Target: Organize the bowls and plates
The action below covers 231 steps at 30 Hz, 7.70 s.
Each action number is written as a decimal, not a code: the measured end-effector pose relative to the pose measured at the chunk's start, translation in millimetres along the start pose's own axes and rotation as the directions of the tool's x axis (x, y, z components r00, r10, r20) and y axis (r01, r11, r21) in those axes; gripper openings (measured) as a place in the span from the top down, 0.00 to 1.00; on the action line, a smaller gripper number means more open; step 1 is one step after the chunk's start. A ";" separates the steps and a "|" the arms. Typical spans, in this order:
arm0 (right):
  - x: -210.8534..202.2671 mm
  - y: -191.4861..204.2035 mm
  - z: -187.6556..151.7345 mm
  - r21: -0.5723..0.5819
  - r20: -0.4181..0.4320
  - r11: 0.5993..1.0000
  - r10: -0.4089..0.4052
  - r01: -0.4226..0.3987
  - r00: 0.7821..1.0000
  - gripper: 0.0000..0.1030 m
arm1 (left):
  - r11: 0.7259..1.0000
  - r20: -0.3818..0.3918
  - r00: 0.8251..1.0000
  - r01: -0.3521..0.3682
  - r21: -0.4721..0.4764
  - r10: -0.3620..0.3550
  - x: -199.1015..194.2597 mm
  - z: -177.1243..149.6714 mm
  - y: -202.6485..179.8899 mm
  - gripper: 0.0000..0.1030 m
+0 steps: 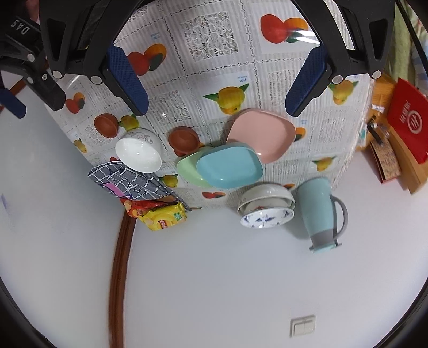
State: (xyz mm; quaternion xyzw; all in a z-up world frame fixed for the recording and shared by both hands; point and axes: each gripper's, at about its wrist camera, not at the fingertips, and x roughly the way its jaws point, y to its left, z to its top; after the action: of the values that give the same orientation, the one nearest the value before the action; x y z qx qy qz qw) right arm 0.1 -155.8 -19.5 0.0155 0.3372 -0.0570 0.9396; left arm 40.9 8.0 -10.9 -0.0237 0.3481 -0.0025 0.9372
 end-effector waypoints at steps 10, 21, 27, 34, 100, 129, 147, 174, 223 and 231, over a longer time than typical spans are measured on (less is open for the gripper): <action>29.3 7.9 17.4 -0.022 -0.037 1.000 -0.021 0.020 0.999 0.00 | 1.000 -0.040 0.999 -0.017 -0.007 0.017 23.7 15.1 11.4 0.00; 65.0 21.9 44.4 0.006 -0.022 0.997 0.080 -0.080 0.997 0.00 | 0.999 -0.037 0.999 -0.029 -0.017 0.028 52.7 36.9 26.7 0.00; 94.0 31.0 60.5 -0.004 -0.037 0.993 0.120 -0.120 0.992 0.00 | 0.997 -0.090 0.996 -0.003 -0.075 -0.004 78.9 49.3 46.5 0.00; 130.0 49.8 76.0 -0.051 -0.090 0.983 0.170 -0.175 0.981 0.00 | 0.993 -0.108 0.994 -0.017 -0.117 0.005 105.8 62.3 65.3 0.00; 312.6 144.5 75.4 -0.075 -0.292 0.965 0.221 -0.253 0.931 0.85 | 0.983 -0.350 0.924 0.109 -0.148 -0.155 303.0 117.5 103.0 0.88; 223.6 170.8 68.1 -0.099 -0.224 0.947 0.277 -0.305 0.934 0.88 | 0.976 -0.287 0.950 0.066 -0.208 -0.125 209.1 82.7 142.5 0.89; 177.5 178.8 44.8 -0.106 -0.206 0.930 0.326 -0.352 0.923 0.88 | 0.969 -0.247 0.963 0.042 -0.245 -0.104 156.4 47.9 158.9 0.89; 174.5 177.4 7.6 -0.135 -0.249 0.910 0.352 -0.393 0.902 0.88 | 0.957 -0.288 0.955 -0.013 -0.289 -0.074 146.8 -1.0 161.1 0.89; 236.7 198.8 4.4 -0.132 -0.323 0.904 0.349 -0.407 0.880 0.83 | 0.954 -0.341 0.937 -0.031 -0.300 -0.077 196.0 4.3 174.1 0.88; 244.1 198.9 8.7 -0.129 -0.319 0.901 0.358 -0.415 0.878 0.83 | 0.952 -0.350 0.933 -0.033 -0.304 -0.079 202.0 6.4 174.1 0.88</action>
State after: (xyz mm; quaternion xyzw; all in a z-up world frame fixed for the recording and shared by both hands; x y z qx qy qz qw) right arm 216.0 17.5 -169.7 -0.0005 0.4637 0.1685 0.8698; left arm 196.0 177.9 -145.9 -0.1711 0.5087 0.0357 0.8430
